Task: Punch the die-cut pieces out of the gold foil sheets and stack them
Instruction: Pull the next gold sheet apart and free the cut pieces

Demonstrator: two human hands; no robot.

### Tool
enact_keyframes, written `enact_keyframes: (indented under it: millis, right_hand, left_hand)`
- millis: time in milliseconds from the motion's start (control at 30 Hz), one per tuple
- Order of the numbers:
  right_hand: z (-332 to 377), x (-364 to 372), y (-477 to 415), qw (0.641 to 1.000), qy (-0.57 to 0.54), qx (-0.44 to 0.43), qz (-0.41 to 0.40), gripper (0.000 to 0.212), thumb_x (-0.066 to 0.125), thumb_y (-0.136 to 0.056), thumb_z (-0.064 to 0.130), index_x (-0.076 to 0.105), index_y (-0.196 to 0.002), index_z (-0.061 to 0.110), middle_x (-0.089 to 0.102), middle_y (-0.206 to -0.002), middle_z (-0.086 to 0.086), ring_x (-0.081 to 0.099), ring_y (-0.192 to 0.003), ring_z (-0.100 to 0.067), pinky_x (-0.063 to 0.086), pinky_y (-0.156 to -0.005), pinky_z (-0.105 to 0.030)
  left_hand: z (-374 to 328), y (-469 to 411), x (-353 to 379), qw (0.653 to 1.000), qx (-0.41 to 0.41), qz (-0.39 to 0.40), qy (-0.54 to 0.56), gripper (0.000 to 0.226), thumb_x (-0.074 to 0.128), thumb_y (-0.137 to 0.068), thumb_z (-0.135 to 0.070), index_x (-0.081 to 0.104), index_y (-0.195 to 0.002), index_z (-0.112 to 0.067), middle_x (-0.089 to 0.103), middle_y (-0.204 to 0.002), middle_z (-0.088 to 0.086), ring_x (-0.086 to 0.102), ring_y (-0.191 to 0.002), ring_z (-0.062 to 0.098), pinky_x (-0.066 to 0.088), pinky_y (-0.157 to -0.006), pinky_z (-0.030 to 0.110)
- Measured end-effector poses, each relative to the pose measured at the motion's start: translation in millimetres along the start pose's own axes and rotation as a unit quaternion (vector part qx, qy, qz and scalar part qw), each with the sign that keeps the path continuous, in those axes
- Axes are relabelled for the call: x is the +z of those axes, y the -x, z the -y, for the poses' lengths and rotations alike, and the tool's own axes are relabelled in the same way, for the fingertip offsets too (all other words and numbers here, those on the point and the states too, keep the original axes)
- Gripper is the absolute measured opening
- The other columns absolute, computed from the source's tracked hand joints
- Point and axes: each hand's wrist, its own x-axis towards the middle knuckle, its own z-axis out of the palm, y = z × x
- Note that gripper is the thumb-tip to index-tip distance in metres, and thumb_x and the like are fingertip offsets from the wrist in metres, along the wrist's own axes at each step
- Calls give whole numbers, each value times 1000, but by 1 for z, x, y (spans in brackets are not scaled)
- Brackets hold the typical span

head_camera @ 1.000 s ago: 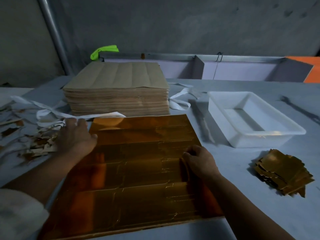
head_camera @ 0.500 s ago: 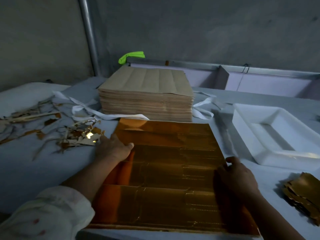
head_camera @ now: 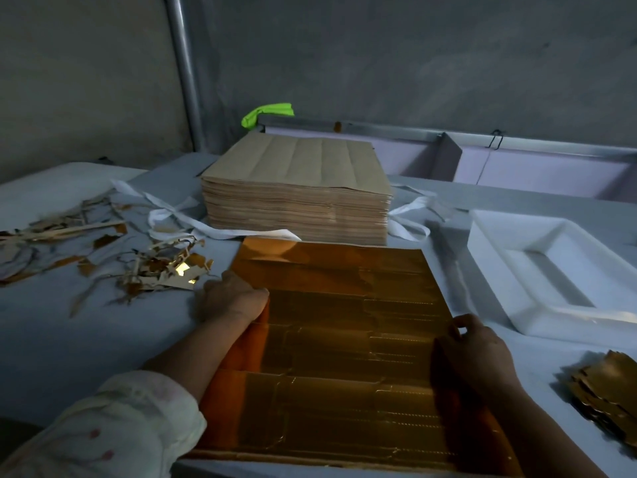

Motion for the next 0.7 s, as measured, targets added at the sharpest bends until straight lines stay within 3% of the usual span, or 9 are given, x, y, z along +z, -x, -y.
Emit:
enact_keyframes:
  millis: [133,233,333,400,433,500,567,633,700]
  right_hand:
    - [-4,-3,-2,999,27,19,-10,32,61,-95,31,55,-124,16,56,-113,-13,59,-97,-29,55,-84,-46]
    - [-8,-6,-1,999,14,37,-11,44,60,-96,31,49,-135,15,59,-124,-14,60,-105,-30,52,-90,-45]
    - [-13,-9,0,998,-11,57,-8,54,57,-96,34,42,-144,13,59,-134,-14,59,-117,-31,49,-99,-45]
    - [-18,-9,0,998,-29,60,-7,54,57,-97,36,45,-143,12,60,-134,-13,61,-114,-29,50,-98,-44]
    - [-19,-9,0,997,-37,61,-5,52,56,-97,37,47,-141,12,61,-132,-12,63,-110,-28,51,-96,-42]
    - [-23,-10,-3,997,-56,58,5,42,56,-96,38,57,-131,15,67,-119,-10,68,-98,-25,55,-91,-41]
    - [-27,-13,-6,993,-95,64,14,27,57,-96,38,66,-109,17,72,-96,-6,71,-79,-24,59,-83,-44]
    - [-33,-16,-7,986,-145,79,17,21,59,-94,37,68,-96,19,72,-86,-4,71,-77,-24,59,-83,-45]
    - [-37,-21,-7,976,-194,94,23,15,61,-94,37,68,-92,23,71,-88,-2,68,-84,-22,56,-84,-40]
  left_hand:
    - [-6,3,10,1000,24,9,-18,72,68,-76,-60,44,-131,-19,44,-129,17,44,-120,39,43,-85,46]
    - [-6,2,12,998,42,26,-50,74,65,-77,-65,43,-132,-21,44,-128,17,44,-120,39,40,-81,44]
    - [-9,8,3,986,74,27,-150,82,57,-75,-76,40,-137,-24,40,-136,17,41,-126,41,40,-95,52]
    - [-21,24,1,964,169,2,-206,91,51,-73,-83,33,-142,-27,28,-149,17,33,-135,41,35,-105,55]
    - [-30,38,3,954,233,22,-188,95,50,-71,-85,28,-146,-30,19,-155,14,27,-140,40,31,-108,56]
    - [-50,73,8,921,345,141,-111,102,56,-67,-85,19,-149,-38,7,-161,-1,18,-146,33,30,-110,53]
    - [-64,113,17,858,426,275,-84,106,63,-58,-86,17,-146,-49,5,-158,-20,16,-147,24,34,-106,50]
    - [-70,145,28,798,466,368,-100,108,66,-52,-86,15,-143,-56,2,-154,-31,12,-147,22,34,-104,51]
    - [-70,164,37,765,479,411,-129,113,69,-51,-84,11,-144,-56,-3,-153,-34,5,-148,22,30,-105,55]
